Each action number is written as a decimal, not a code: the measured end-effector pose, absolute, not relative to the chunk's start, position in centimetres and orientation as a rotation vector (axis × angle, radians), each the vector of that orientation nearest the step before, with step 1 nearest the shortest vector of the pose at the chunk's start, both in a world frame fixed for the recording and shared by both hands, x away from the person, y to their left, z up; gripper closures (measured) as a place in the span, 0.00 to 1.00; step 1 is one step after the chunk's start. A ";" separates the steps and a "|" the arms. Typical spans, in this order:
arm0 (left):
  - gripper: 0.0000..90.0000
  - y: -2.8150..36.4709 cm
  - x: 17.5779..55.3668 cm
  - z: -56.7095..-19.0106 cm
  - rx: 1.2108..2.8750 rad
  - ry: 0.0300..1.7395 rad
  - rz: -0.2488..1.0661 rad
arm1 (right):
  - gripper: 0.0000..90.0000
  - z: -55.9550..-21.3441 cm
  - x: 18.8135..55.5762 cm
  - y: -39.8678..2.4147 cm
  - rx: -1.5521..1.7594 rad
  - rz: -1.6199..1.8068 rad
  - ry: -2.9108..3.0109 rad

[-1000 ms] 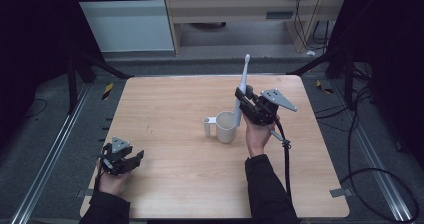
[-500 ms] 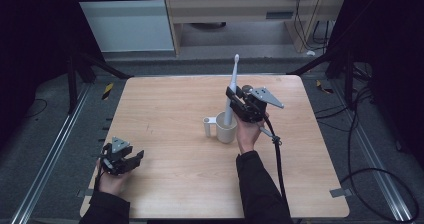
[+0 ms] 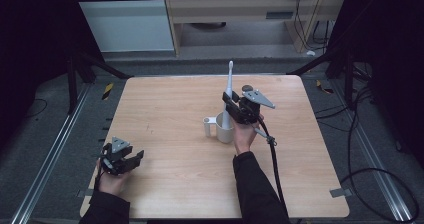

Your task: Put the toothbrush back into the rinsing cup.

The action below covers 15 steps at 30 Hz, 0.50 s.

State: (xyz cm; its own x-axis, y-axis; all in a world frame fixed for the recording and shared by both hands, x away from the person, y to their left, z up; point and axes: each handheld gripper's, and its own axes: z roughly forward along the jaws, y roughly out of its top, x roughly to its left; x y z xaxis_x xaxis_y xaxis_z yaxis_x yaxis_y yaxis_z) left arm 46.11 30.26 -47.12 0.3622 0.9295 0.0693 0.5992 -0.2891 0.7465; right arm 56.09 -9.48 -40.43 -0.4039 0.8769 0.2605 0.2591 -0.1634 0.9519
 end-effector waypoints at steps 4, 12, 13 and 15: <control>0.55 30.2 46.1 -47.1 1.998 1.321 0.676 | 0.74 -40.9 56.1 -9.3 1.305 1.574 1.639; 0.55 30.3 46.1 -47.1 1.998 1.320 0.676 | 0.74 -41.6 56.2 -8.7 1.311 1.513 1.711; 0.55 30.3 46.1 -47.1 1.998 1.320 0.676 | 0.74 -41.6 56.2 -8.7 1.311 1.513 1.711; 0.55 30.2 46.1 -47.1 1.999 1.320 0.676 | 0.74 -41.8 56.2 -8.7 1.326 1.495 1.726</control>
